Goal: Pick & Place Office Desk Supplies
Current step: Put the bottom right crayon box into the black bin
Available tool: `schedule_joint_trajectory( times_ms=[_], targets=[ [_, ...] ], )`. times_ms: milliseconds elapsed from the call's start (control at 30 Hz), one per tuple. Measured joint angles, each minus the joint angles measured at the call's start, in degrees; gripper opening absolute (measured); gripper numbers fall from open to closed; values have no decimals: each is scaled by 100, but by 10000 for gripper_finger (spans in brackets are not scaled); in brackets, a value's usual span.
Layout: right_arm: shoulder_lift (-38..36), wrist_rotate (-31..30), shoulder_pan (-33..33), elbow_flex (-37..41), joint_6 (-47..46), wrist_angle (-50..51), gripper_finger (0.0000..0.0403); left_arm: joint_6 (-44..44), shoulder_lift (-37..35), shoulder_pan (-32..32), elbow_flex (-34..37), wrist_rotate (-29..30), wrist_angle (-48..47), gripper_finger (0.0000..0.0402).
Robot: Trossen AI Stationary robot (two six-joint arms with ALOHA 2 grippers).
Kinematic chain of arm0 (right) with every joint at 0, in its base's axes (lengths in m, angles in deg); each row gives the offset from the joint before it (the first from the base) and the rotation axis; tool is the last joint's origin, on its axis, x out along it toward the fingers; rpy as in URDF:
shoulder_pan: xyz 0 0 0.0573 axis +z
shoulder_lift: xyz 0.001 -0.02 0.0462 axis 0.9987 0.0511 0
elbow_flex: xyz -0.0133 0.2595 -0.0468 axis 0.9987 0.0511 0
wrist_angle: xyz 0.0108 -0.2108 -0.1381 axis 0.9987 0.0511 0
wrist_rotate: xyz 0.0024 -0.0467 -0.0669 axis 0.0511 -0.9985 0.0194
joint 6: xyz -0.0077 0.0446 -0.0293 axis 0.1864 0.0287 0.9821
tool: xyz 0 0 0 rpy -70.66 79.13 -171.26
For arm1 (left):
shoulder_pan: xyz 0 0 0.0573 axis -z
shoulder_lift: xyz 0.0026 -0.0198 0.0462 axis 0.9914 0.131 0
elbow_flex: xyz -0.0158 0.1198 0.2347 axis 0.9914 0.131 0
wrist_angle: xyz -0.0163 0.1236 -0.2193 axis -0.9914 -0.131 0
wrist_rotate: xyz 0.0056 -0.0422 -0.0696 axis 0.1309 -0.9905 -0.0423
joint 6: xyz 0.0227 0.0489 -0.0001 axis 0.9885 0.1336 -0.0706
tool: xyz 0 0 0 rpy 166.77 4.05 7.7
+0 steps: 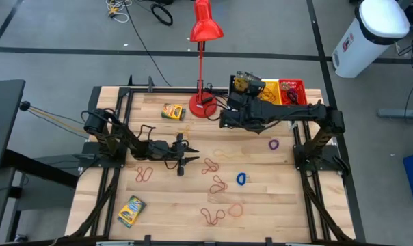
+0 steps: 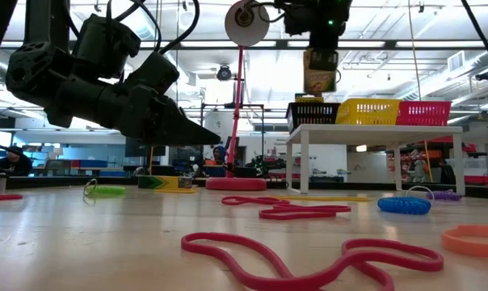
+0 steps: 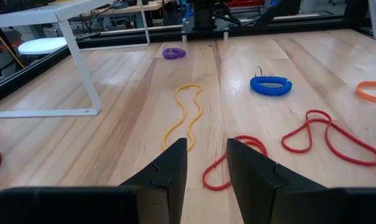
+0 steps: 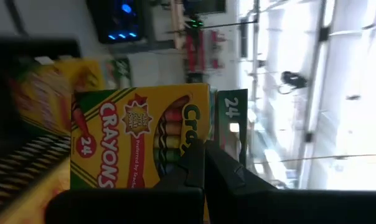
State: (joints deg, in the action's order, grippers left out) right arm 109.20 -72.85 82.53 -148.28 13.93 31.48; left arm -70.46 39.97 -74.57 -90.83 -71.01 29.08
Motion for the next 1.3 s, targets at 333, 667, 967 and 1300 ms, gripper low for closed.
schedule_joint_trajectory(
  times_ms=[333, 667, 967, 1300],
  targets=[
    [-53, 949, 0, 0, 1866, -2794, 0, 7, 0, 2, 0, -168, -1, 119],
    [-337, 1352, 4, 57, 3620, -4042, 0, 20, 0, 2, 2, -170, -19, 119],
    [-1221, 1704, -72, 1674, 5036, -5705, 0, 60, 0, 2, 4, -168, -107, 119],
    [-1826, 2182, -341, 3221, 6736, -8235, 0, 61, 2, -4, 4, -153, -95, 119]
  ],
)
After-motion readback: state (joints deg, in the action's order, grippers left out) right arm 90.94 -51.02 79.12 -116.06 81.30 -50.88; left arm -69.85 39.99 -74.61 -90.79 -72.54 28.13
